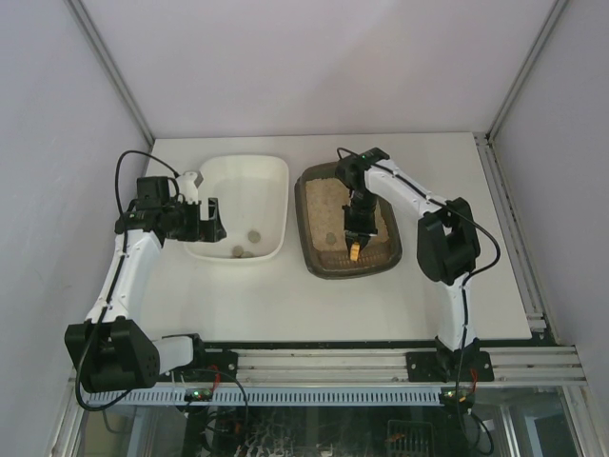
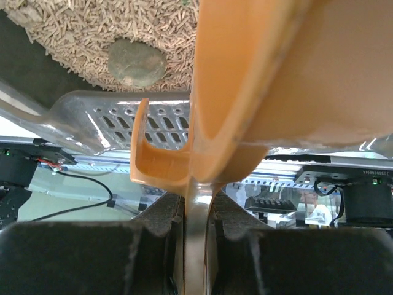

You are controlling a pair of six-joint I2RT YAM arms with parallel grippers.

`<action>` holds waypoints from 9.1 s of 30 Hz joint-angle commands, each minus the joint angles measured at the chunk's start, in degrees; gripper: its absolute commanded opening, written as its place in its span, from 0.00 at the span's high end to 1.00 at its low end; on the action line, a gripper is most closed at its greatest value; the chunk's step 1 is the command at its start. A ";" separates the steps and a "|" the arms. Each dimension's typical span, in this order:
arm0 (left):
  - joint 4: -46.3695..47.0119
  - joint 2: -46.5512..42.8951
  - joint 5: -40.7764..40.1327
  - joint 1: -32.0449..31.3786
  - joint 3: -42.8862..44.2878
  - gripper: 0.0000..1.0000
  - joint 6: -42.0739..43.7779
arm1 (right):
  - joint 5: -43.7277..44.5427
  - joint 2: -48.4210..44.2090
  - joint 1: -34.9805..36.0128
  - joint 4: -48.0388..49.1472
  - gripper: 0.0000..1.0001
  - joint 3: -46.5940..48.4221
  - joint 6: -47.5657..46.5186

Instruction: Clean the litter box

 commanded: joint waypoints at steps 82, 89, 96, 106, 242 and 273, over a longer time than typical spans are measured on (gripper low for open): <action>-2.29 2.38 2.11 -0.28 1.80 0.00 2.88 | -29.73 -32.71 -12.03 120.41 1.00 -68.14 23.42; -2.74 2.85 1.34 -0.32 2.22 0.00 3.10 | -35.26 -25.03 -9.95 139.94 1.00 -68.57 33.95; -2.74 3.08 0.56 -0.30 2.27 0.00 3.32 | -36.12 -18.16 -8.25 153.06 1.00 -67.68 41.43; -2.75 3.65 -0.02 -0.32 2.12 0.00 3.29 | -32.79 -12.47 -8.89 166.15 1.00 -69.89 49.22; -0.45 53.58 -46.19 -43.22 53.34 0.22 -40.04 | 6.98 -63.37 -15.74 47.92 1.00 -43.71 -0.16; 2.95 60.63 -45.06 -46.09 64.51 0.80 -15.03 | 0.33 -65.47 -24.27 57.39 1.00 -52.68 1.68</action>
